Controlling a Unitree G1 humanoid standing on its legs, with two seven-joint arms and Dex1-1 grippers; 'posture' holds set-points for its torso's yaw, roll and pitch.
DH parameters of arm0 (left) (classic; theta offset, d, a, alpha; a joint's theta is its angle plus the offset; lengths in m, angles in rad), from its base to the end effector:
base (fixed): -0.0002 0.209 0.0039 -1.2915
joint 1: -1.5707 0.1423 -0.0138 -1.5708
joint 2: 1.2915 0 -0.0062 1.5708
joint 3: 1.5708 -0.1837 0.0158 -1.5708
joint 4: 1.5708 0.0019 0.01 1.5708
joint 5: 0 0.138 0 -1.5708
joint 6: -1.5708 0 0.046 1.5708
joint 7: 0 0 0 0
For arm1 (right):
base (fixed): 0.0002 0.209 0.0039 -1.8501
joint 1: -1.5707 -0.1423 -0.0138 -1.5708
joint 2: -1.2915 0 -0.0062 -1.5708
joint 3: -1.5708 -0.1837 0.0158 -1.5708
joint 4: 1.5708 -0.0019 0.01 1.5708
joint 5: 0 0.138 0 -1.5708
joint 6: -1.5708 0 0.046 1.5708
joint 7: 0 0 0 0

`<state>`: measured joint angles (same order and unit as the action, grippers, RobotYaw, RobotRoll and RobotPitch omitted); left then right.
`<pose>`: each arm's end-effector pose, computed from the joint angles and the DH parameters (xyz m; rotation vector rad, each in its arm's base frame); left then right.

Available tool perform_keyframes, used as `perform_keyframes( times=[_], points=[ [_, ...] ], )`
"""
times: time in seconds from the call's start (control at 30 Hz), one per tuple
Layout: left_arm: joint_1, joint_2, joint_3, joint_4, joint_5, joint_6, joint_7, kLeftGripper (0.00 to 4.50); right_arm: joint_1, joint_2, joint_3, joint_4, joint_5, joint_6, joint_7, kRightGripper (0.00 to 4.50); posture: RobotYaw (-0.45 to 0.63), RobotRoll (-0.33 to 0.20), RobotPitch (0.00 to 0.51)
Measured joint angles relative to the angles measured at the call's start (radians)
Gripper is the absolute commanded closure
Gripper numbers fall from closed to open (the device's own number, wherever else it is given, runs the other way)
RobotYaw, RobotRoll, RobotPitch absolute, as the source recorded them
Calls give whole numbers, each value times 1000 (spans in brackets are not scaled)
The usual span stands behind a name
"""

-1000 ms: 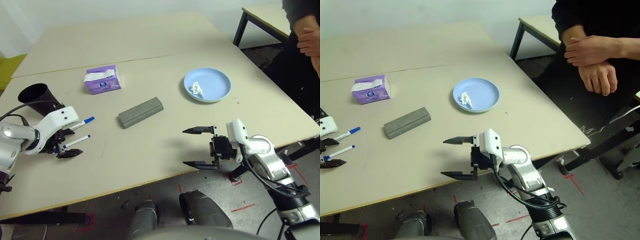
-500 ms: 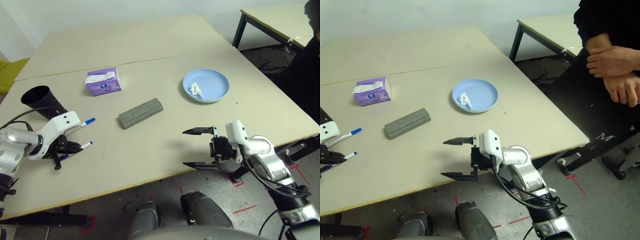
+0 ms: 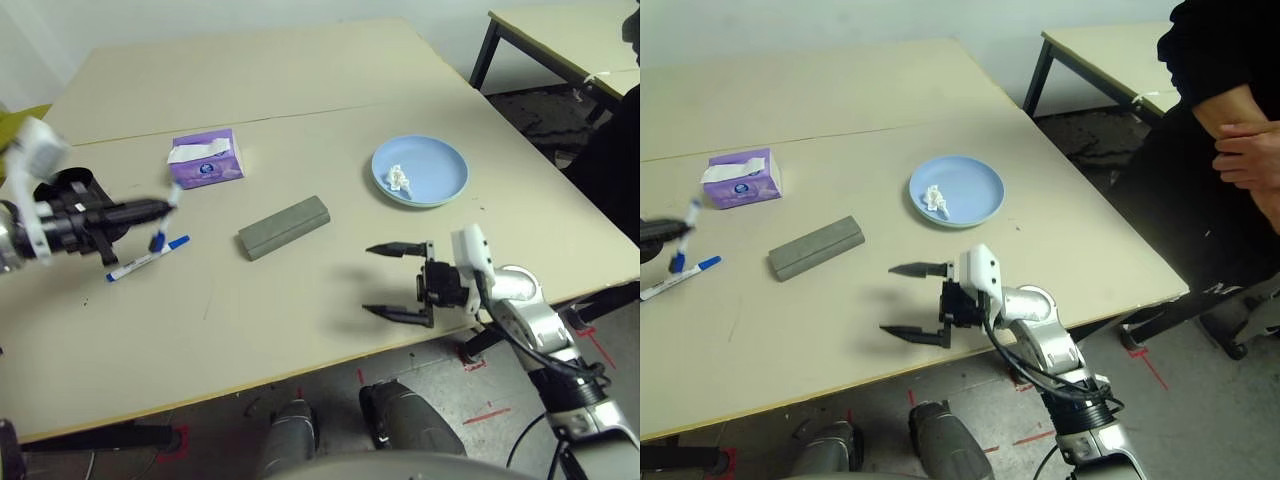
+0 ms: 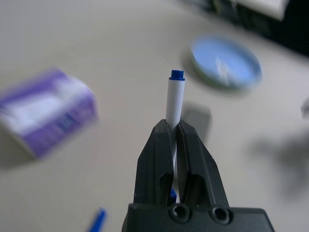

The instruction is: Organize and tidy the items on the table.

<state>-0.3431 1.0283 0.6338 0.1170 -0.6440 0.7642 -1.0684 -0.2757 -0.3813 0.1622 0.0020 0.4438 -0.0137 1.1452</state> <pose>0.1921 0.3803 0.2546 0.0206 0.0346 -0.5554 0.2508 -0.1734 0.1057 -0.0849 -0.2140 1.3713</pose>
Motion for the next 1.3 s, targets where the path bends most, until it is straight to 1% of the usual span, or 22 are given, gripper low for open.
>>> perform_keyframes(
  times=[0.07, 0.23, 0.33, 0.47, 0.57, 0.63, 0.8, 0.93, 1.1, 1.3],
  points=[
    [-2, -28, 75, -15, -22, 10, 91, 4489, -1, 16, -22, 0, 19, 29, -26, 0, -53, 0, 111],
    [15, -71, 182, -68, -22, -27, 246, 4489, -11, 34, -35, 1, 30, 64, -62, 0, -27, 0, 105],
    [16, -74, 217, -70, 4, -93, 319, 4489, -11, 36, -35, 4, 30, 64, -65, 0, -19, 0, 106],
    [15, -73, 215, -41, 60, -190, 387, 4489, -11, 36, -33, 8, 26, 63, -57, 0, -16, 0, 111],
    [0, -71, 183, 13, 108, -258, 430, 4489, -11, 35, -32, 10, 23, 63, -51, 0, -12, 0, 113],
    [-31, -71, 139, 54, 140, -304, 455, 4489, -10, 36, -30, 11, 21, 63, -49, 0, -15, 0, 115],
    [-164, -75, 15, 202, 217, -419, 506, 4489, -9, 38, -24, 12, 16, 62, -44, 0, -32, 0, 117],
    [-232, -81, -51, 331, 268, -516, 523, 4489, -6, 38, -24, 11, 12, 62, -43, 0, -47, 0, 117],
    [-289, -79, -84, 482, 303, -626, 527, 4489, 16, 31, -24, 3, 10, 63, -46, 0, -55, 0, 114],
    [-314, -77, -104, 630, 328, -777, 515, 4489, 26, 15, -25, -21, 10, 65, -47, 0, -71, 0, 107]
  ],
)
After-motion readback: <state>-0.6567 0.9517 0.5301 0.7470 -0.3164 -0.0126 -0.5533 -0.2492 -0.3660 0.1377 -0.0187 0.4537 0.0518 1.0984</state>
